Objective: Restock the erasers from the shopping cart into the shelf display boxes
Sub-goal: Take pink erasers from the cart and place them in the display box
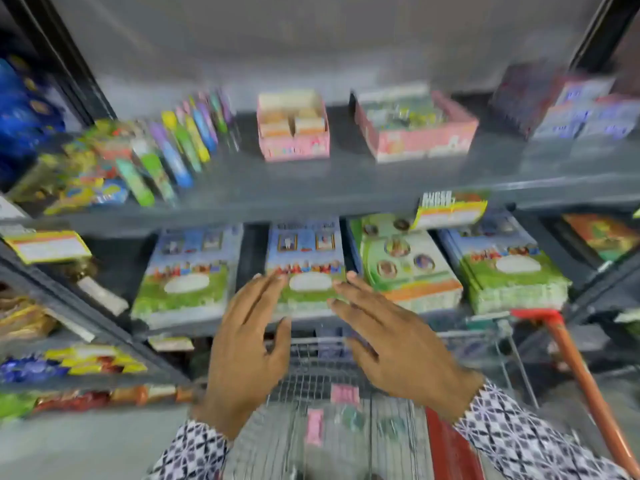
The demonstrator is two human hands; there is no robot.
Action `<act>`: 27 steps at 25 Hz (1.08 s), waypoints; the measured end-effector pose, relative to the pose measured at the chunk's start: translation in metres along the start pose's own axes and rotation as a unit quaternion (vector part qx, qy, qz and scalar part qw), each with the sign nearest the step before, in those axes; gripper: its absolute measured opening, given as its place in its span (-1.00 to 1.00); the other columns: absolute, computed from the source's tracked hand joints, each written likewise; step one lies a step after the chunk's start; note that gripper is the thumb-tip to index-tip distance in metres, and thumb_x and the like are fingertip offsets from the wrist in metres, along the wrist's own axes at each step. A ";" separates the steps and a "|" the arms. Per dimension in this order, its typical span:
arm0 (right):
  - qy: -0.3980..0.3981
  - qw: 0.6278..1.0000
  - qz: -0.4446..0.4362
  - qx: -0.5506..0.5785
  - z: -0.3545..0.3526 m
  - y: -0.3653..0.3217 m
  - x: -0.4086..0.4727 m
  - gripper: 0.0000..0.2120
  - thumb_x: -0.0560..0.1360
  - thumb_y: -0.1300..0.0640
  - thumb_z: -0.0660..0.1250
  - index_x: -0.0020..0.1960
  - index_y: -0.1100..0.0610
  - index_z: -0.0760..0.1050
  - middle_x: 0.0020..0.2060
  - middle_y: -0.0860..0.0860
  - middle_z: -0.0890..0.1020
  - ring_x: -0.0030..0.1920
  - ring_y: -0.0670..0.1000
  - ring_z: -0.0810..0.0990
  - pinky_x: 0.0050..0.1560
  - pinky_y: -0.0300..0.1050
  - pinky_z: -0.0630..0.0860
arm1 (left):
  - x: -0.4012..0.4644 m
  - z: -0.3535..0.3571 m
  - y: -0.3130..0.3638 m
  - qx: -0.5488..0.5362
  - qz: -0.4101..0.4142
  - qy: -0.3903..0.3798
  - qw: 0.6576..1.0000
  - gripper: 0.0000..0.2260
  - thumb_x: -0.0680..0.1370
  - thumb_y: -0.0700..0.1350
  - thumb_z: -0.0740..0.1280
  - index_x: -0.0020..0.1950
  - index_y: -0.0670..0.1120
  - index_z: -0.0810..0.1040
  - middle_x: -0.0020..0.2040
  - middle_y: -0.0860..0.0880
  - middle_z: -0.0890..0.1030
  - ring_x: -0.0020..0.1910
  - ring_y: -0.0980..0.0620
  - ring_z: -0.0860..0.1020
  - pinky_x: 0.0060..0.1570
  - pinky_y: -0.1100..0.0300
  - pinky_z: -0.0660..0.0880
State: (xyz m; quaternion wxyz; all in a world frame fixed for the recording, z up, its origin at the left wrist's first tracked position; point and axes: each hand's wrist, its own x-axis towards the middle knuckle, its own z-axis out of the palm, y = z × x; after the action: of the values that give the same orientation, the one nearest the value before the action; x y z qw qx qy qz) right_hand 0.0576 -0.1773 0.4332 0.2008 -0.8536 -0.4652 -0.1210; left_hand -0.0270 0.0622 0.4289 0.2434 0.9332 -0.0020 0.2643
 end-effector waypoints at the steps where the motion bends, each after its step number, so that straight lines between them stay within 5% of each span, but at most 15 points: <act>1: -0.052 0.998 0.029 0.025 0.019 0.004 -0.020 -0.45 0.60 0.10 0.34 0.56 0.09 0.36 0.60 0.05 0.35 0.64 0.05 0.23 0.46 -0.02 0.42 | -0.021 0.022 -0.008 0.001 -0.037 -0.050 0.998 -0.48 0.65 0.01 0.32 0.62 0.06 0.34 0.59 0.12 0.35 0.60 0.12 0.26 0.56 0.20 0.19; 6: -0.247 0.937 0.227 0.098 0.123 0.059 -0.086 -0.38 0.59 0.14 0.34 0.62 0.06 0.27 0.63 0.04 0.30 0.62 0.08 0.26 0.49 0.08 0.39 | -0.084 0.140 -0.061 0.033 -0.157 -0.297 0.941 -0.43 0.63 -0.04 0.36 0.64 0.01 0.32 0.62 -0.10 0.36 0.53 -0.16 0.41 0.47 -0.09 0.41; 12: -0.356 0.880 0.284 0.135 0.293 0.096 -0.136 -0.43 0.57 0.18 0.32 0.57 0.13 0.33 0.54 0.14 0.42 0.49 0.20 0.44 0.40 0.04 0.41 | -0.162 0.271 -0.143 0.019 -0.208 -0.470 0.857 -0.42 0.59 -0.13 0.35 0.62 -0.01 0.35 0.59 -0.06 0.42 0.55 -0.05 0.39 0.50 0.16 0.33; 15: -0.371 0.886 0.245 0.133 0.380 0.108 -0.143 -0.42 0.53 0.29 0.28 0.55 0.14 0.38 0.54 0.11 0.43 0.52 0.14 0.40 0.48 -0.02 0.37 | -0.200 0.320 -0.181 0.021 -0.193 -0.512 0.837 -0.37 0.58 -0.16 0.37 0.65 0.01 0.30 0.63 -0.04 0.36 0.57 -0.03 0.35 0.55 0.20 0.26; 18: -0.388 0.893 0.203 0.105 0.453 0.125 -0.157 -0.42 0.54 0.27 0.24 0.56 0.12 0.33 0.60 0.11 0.33 0.59 0.19 0.29 0.57 0.07 0.28 | -0.235 0.367 -0.208 0.090 -0.098 -0.539 0.832 -0.24 0.53 -0.07 0.45 0.68 -0.08 0.20 0.69 -0.12 0.19 0.66 -0.17 0.15 0.64 -0.01 0.12; 21: -0.393 0.883 0.243 0.081 0.475 0.129 -0.170 -0.36 0.58 0.09 0.26 0.62 0.11 0.19 0.56 0.26 0.29 0.49 0.35 0.33 0.33 0.25 0.49 | -0.247 0.378 -0.216 0.102 -0.062 -0.493 0.862 -0.22 0.41 -0.12 0.56 0.59 -0.17 0.37 0.56 -0.24 0.41 0.53 -0.30 0.38 0.52 -0.14 0.35; 24: -0.362 0.884 0.281 0.096 0.469 0.121 -0.176 -0.34 0.56 -0.08 0.36 0.56 0.09 0.21 0.37 0.26 0.43 0.22 0.28 0.56 -0.03 0.07 0.63 | -0.247 0.375 -0.222 0.123 -0.081 -0.448 0.882 -0.17 0.38 0.01 0.60 0.56 -0.17 0.34 0.49 -0.22 0.44 0.47 -0.23 0.41 0.43 -0.14 0.47; 27: -0.360 0.891 0.260 0.095 0.467 0.123 -0.174 -0.13 0.36 0.20 0.46 0.58 0.10 0.15 0.53 0.17 0.25 0.34 0.22 0.45 -0.09 -0.01 0.60 | -0.246 0.379 -0.224 0.162 -0.083 -0.459 0.869 -0.08 0.34 0.08 0.62 0.57 -0.18 0.29 0.50 -0.20 0.38 0.52 -0.22 0.34 0.50 -0.10 0.32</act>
State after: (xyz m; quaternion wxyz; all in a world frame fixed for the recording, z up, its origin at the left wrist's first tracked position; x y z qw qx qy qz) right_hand 0.0765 -0.1541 -0.0789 0.1234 -0.9059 -0.2767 0.2960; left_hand -0.0221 0.0557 -0.0754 0.0811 0.9724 0.0069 -0.2186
